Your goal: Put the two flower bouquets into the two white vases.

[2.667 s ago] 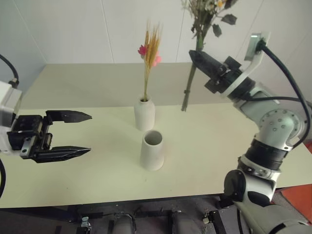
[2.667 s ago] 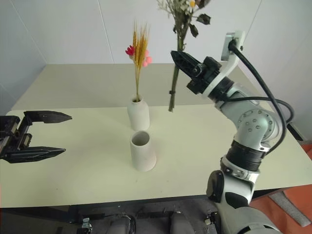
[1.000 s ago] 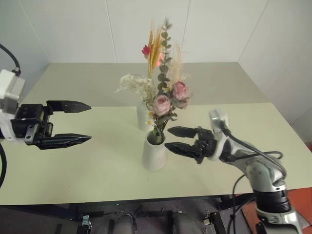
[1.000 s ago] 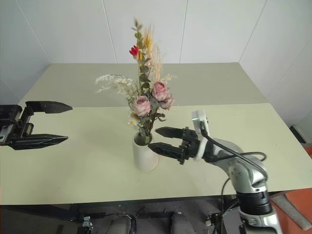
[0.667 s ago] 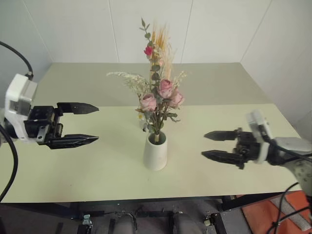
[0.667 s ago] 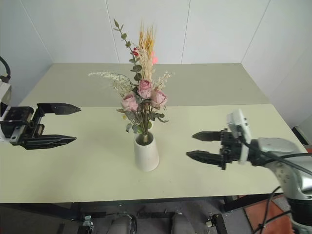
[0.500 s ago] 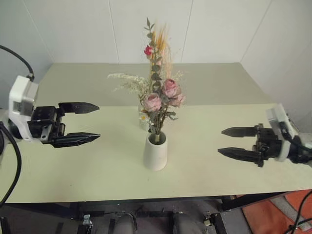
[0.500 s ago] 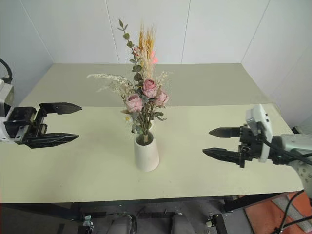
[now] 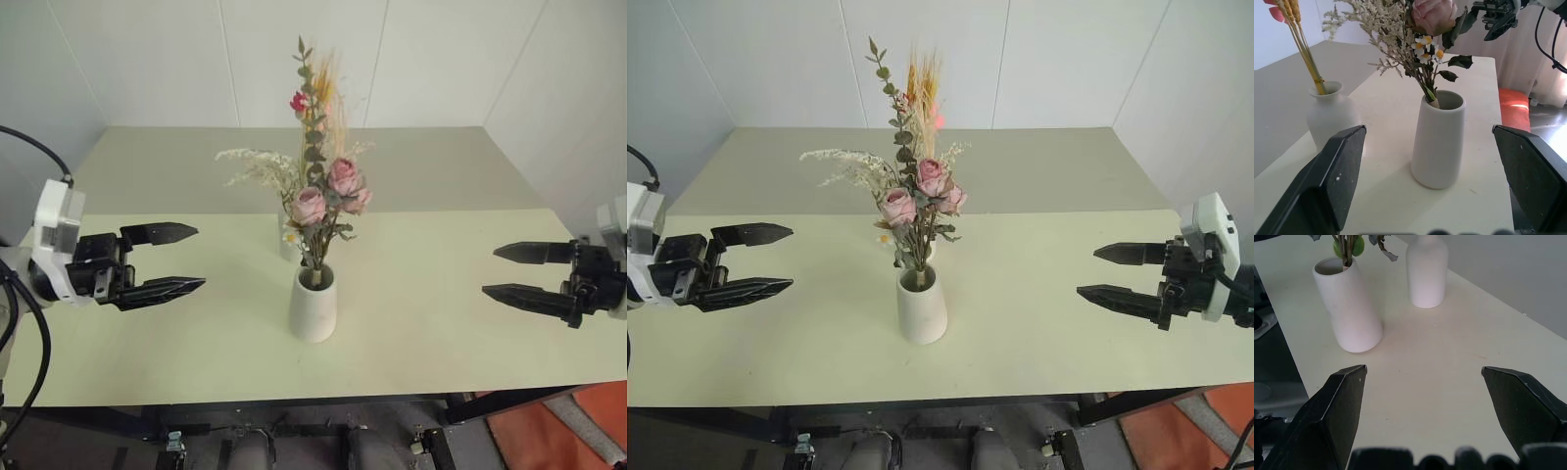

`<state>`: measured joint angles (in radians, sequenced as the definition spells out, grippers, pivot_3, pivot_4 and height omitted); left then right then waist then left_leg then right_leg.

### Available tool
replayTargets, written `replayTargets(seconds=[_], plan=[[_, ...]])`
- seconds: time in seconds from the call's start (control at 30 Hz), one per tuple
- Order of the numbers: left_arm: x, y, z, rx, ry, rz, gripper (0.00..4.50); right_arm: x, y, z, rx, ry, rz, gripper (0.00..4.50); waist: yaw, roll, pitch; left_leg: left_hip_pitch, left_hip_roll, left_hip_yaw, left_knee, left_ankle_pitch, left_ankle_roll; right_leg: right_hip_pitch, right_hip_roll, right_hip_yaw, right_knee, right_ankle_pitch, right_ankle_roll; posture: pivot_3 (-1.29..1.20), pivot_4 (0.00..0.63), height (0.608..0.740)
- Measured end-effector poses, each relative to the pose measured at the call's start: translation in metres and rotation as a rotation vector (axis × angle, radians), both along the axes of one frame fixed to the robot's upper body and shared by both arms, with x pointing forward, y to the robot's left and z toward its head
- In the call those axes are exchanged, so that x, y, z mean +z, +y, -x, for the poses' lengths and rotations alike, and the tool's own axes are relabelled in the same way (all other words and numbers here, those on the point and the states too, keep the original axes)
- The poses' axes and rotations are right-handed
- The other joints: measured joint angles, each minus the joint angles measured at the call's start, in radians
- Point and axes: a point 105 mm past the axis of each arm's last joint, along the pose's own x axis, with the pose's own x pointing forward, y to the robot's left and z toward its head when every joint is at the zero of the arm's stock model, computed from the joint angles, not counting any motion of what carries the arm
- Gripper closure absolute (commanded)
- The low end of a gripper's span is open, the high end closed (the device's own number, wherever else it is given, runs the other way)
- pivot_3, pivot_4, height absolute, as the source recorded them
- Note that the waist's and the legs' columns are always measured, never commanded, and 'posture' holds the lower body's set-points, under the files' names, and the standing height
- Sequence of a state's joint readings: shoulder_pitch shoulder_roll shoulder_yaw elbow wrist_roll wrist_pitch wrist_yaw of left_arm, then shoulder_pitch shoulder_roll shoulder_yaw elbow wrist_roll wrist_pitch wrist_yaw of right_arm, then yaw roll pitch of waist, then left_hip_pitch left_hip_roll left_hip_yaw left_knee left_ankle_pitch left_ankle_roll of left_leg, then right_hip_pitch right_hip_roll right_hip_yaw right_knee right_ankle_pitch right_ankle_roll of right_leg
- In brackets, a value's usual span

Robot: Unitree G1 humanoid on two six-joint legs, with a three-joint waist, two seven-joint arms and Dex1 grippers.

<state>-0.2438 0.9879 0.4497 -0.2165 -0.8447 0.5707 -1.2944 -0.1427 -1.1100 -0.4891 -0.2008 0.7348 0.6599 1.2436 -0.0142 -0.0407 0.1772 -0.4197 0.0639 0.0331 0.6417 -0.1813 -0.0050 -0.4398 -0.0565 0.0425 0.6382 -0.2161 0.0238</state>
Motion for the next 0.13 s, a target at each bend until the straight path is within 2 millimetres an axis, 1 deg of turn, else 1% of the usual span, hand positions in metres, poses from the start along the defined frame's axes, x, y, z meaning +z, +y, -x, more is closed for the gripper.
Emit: replayTargets(seconds=[0.13], plan=[[-0.0022, -0.0005, -0.0002, 0.019, 0.006, 0.005, 0.00, 0.0007, -0.0048, -0.0045, -0.022, -0.003, -0.004, 0.04, 0.000, 0.000, 0.000, 0.000, 0.000, 0.000, 0.000, 0.000, 0.000, 0.000, 0.000, 0.000, 0.000, 0.000, 0.000, 0.00, 0.150, 0.740]])
